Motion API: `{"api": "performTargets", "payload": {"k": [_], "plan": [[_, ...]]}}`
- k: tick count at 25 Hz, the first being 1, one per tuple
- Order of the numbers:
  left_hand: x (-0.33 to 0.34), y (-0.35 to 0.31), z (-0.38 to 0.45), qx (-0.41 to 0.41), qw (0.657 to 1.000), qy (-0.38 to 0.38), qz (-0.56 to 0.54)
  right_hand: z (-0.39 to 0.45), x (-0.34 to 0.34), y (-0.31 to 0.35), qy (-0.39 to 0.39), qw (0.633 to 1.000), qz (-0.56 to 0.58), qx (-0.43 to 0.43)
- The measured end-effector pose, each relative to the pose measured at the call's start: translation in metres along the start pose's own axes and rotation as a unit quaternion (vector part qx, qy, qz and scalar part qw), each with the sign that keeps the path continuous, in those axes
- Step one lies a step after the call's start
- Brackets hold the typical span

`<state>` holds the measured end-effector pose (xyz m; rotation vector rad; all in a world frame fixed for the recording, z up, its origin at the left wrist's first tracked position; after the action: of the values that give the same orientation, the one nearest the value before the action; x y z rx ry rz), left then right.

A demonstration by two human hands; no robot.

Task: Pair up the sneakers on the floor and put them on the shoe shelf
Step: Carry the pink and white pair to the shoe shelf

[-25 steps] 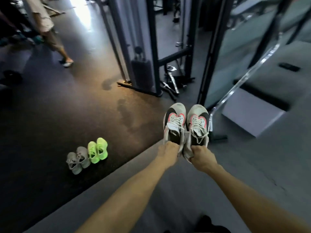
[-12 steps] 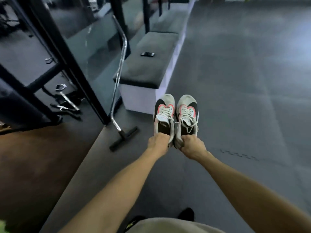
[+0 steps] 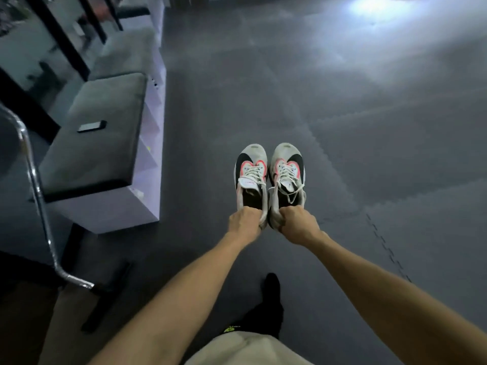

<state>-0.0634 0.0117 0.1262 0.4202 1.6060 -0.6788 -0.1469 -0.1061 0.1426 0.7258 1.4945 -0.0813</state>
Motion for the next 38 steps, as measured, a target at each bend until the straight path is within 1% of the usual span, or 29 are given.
{"api": "performTargets", "payload": {"k": [4,7,9,11,14,17,19,23,28,33,38], "plan": [[0.016,-0.055,0.106,0.036,0.999,0.0,-0.005,0.082,-0.028,-0.069,-0.018,0.999,0.004,0.041],[0.02,-0.095,0.187,0.05,0.998,0.019,-0.021,0.149,-0.055,-0.117,-0.008,0.998,0.001,0.068],[0.015,-0.117,0.238,0.055,0.998,0.02,-0.019,0.195,-0.076,-0.143,-0.006,0.997,0.014,0.08],[0.012,-0.129,0.277,0.054,0.998,0.014,-0.007,0.232,-0.09,-0.157,-0.002,0.997,0.013,0.075],[0.015,-0.139,0.351,0.026,1.0,0.012,0.002,0.31,-0.098,-0.182,0.014,0.998,0.02,0.055],[0.014,-0.141,0.424,-0.035,0.999,-0.002,-0.012,0.397,-0.107,-0.2,0.028,0.999,0.024,-0.001],[0.007,-0.14,0.461,-0.081,0.997,-0.008,-0.01,0.449,-0.119,-0.201,0.044,0.998,0.018,-0.05],[-0.02,-0.129,0.519,-0.177,0.984,-0.033,-0.005,0.54,-0.14,-0.181,0.078,0.985,0.015,-0.154],[-0.044,-0.081,0.564,-0.291,0.954,-0.075,-0.006,0.627,-0.136,-0.124,0.112,0.956,0.007,-0.27],[-0.061,-0.006,0.617,-0.386,0.917,-0.104,0.003,0.717,-0.115,-0.042,0.138,0.925,0.004,-0.354],[-0.086,0.079,0.671,-0.454,0.882,-0.13,-0.01,0.802,-0.095,0.05,0.167,0.894,0.005,-0.415]]}}
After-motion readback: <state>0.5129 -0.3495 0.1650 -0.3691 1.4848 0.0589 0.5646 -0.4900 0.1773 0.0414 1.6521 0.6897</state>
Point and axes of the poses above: each hand's wrist, its own z-axis towards the middle knuckle, its own x-axis out of the palm, y = z × x, the point moved 2 cm from there along z, towards the middle knuckle, and after that the axes turned 13 degrees about -y, right-handed, at the moved point
